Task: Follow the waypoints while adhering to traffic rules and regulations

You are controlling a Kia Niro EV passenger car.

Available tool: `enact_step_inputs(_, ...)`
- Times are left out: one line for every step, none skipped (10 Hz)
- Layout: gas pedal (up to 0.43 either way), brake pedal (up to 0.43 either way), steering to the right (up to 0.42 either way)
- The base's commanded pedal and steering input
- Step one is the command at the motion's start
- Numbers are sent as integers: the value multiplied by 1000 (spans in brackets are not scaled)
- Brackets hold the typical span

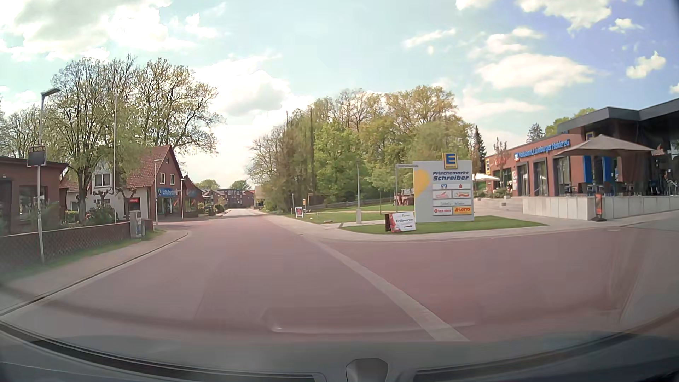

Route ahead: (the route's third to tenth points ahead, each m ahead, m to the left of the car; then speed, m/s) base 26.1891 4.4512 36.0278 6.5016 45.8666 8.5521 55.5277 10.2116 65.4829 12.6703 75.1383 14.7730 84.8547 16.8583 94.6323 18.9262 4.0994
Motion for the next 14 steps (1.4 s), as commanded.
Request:
enact_step_inputs(0,0,-75)
enact_step_inputs(0,0,-75)
enact_step_inputs(8,0,-75)
enact_step_inputs(28,0,-75)
enact_step_inputs(39,0,-74)
enact_step_inputs(79,0,-72)
enact_step_inputs(98,0,-72)
enact_step_inputs(98,0,-72)
enact_step_inputs(98,0,-72)
enact_step_inputs(98,0,-72)
enact_step_inputs(110,0,-72)
enact_step_inputs(110,0,-71)
enact_step_inputs(110,0,-71)
enact_step_inputs(110,0,-71)
